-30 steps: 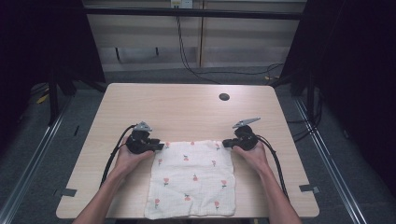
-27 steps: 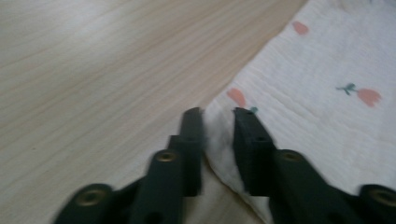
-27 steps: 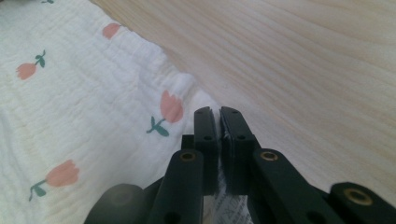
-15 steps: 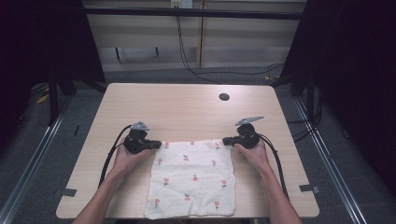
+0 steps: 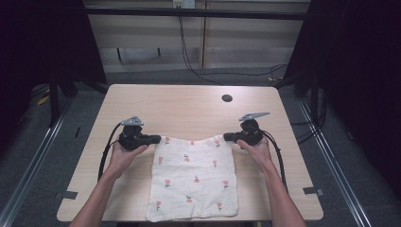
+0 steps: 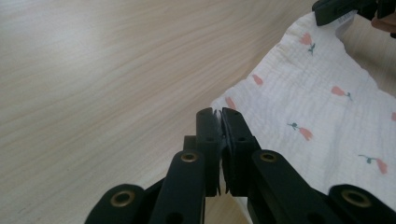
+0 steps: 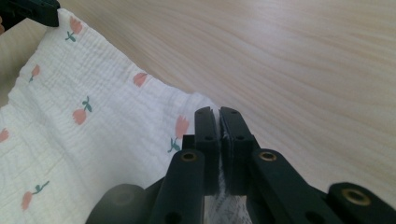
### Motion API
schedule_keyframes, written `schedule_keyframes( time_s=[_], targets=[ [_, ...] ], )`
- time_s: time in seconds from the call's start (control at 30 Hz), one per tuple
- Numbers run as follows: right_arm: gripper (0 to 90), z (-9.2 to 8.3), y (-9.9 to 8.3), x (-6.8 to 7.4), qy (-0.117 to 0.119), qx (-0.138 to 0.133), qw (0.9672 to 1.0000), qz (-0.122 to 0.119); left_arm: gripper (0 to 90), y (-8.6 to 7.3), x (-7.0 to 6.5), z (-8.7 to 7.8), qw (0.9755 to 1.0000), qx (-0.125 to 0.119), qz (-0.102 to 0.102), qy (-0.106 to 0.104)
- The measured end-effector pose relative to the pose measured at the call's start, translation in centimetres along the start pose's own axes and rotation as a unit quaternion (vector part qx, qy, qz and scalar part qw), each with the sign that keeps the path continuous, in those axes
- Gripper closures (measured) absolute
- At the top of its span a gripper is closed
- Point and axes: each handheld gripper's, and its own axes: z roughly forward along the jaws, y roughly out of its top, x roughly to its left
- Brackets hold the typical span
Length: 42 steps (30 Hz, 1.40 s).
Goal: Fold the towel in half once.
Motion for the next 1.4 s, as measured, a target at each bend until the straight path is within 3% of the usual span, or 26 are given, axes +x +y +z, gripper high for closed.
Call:
schedule_keyframes(
  time_s=[0.3,0.63,0.67,0.9,1.07,1.2,1.4],
  targets=[
    [86.8,-0.6,1.6,-0.3,-0.003,-0.018,0.9998,-0.001,86.6,0.5,0.6,-0.5,0.9998,-0.009,-0.005,0.015],
    [86.8,-1.8,4.0,-0.1,-0.014,-0.028,0.9994,-0.014,86.6,2.5,0.3,-1.2,0.9991,-0.035,0.008,0.023],
    [86.9,-2.2,4.4,0.0,-0.012,-0.038,0.9991,-0.016,86.6,2.6,0.2,-1.2,0.9991,-0.031,0.013,0.027],
    [86.9,-2.0,3.4,0.1,-0.002,-0.036,0.9993,-0.013,86.6,1.5,0.2,-0.8,0.9994,-0.016,0.017,0.027],
    [86.9,-1.5,2.3,0.6,0.007,-0.032,0.9994,-0.014,86.6,0.5,0.4,-1.0,0.9995,-0.02,0.003,0.024],
    [86.9,-1.9,1.7,1.5,0.005,-0.028,0.999,-0.034,86.6,-0.2,-0.1,-2.0,0.9993,-0.034,-0.002,0.014],
    [86.9,-2.9,0.7,2.4,0.013,-0.036,0.9985,-0.039,86.6,-0.5,-1.4,-3.0,0.9988,-0.035,0.024,0.023]
  ],
)
